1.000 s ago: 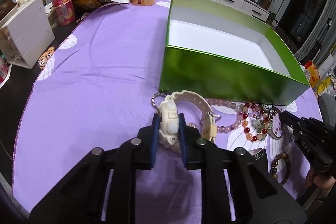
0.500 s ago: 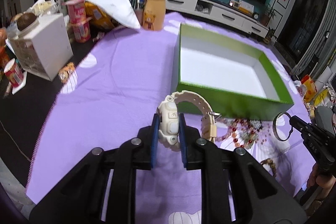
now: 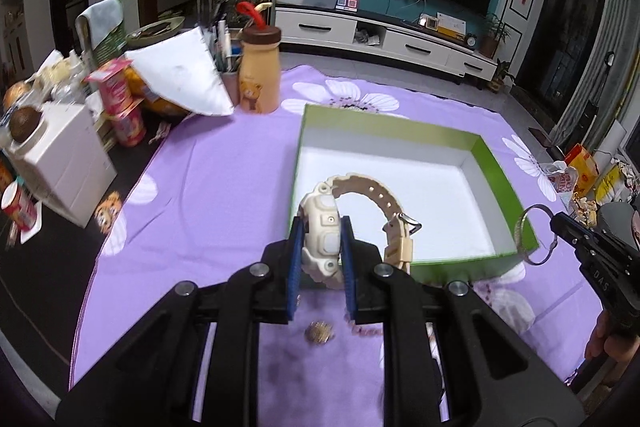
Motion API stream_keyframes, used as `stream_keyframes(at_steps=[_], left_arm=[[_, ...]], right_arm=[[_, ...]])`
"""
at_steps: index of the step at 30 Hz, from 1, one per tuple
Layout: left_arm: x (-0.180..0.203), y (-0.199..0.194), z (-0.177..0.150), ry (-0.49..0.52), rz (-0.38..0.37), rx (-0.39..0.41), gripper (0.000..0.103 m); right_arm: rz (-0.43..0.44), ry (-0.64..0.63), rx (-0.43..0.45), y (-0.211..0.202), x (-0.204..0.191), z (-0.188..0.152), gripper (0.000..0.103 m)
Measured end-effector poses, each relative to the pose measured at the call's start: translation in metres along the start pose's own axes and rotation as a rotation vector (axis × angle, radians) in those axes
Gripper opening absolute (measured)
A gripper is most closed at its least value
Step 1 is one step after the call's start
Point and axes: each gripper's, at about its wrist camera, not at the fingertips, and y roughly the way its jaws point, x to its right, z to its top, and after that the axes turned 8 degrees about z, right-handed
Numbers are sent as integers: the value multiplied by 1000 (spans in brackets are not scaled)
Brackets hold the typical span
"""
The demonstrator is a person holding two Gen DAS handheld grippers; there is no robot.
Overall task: Organize jewelry
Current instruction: 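Carry the watch and bangle into the green box and open both tools, then withdraw both tools from the box toward the remaining jewelry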
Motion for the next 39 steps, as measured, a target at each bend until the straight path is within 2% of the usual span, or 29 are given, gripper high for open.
stream_keyframes(at_steps=[8,21,22,23,25,26,27,28,31,39], left_arm=[[23,32,24,33,6,-13,17],[38,75,27,67,32,-64,18],[39,76,28,70,34,-60,22],[40,75,28,72,33,-55,25],[40,73,29,74,36,-43,42],[39,71,30,75,37,-35,47],[37,69,30,73,34,-31,53],[37,67,29,71,33,-28,54],[31,60,27,60,33,-26,61],[8,33,10,20,24,-28,70]], right_arm=[[-1,-29,6,23,-4,15,3],[25,-45,-47,67,-13,26,4],[27,-39,-49,69,-12,27,11],[30,-28,-52,71,-11,26,22],[44,-4,-51,71,-9,25,33],[47,7,-44,68,-8,25,40],[47,16,-37,65,-7,24,43],[46,26,-31,62,-5,23,46],[48,56,-25,51,2,21,46],[59,116,-42,17,19,0,47]])
